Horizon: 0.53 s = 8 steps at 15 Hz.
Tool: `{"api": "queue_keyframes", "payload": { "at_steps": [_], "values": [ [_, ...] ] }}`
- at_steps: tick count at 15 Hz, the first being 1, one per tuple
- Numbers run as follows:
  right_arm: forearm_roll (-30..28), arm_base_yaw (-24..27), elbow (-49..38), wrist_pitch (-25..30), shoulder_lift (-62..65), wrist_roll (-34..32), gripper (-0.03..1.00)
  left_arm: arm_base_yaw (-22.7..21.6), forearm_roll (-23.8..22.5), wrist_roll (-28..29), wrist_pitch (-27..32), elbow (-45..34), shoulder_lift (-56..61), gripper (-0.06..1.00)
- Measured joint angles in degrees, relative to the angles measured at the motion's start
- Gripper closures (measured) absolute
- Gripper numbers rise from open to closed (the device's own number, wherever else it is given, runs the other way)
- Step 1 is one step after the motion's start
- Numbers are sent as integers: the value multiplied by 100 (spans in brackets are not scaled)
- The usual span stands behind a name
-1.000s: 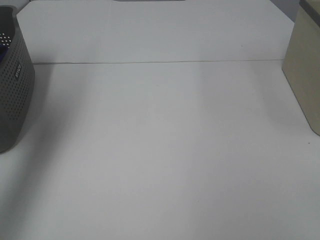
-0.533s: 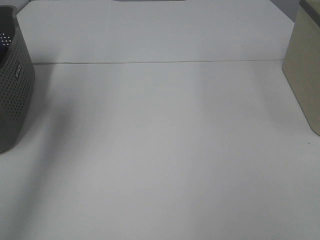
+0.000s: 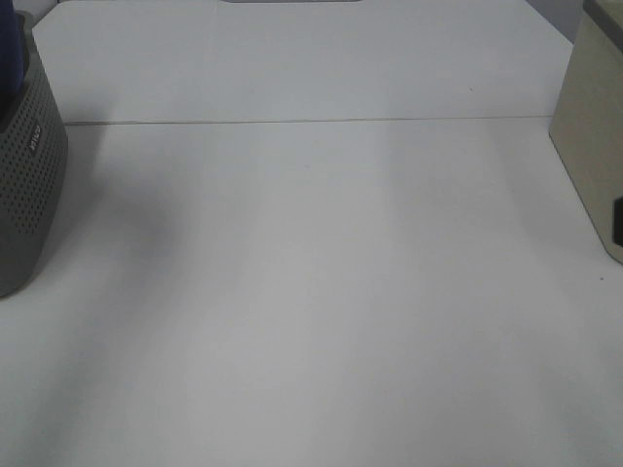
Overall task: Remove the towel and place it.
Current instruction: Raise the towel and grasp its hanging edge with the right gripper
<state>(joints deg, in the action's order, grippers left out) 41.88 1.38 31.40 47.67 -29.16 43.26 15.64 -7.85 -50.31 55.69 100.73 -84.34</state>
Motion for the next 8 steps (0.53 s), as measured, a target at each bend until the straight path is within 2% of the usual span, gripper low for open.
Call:
{"api": "queue_keyframes", "payload": {
  "at_steps": [1, 2, 4, 5, 6, 8],
  "values": [
    [550, 0, 52, -29, -344, 613, 18, 86, 0, -57, -126, 0, 46, 94],
    [814, 0, 92, -46, -533, 940, 18, 143, 0, -120, -183, 0, 69, 94],
    [1570, 0, 338, -29, -1152, 2034, 18, 458, 0, -447, -447, 0, 178, 94],
    [1828, 0, 498, 29, -1478, 2515, 18, 659, 0, -619, -607, 0, 246, 94],
    [2149, 0, 888, 264, -2045, 3174, 18, 1157, 23, -951, -842, 0, 430, 94],
    [2361, 0, 1152, 447, -2424, 3592, 18, 1599, 126, -1129, -865, 0, 527, 94]
  ]
}}
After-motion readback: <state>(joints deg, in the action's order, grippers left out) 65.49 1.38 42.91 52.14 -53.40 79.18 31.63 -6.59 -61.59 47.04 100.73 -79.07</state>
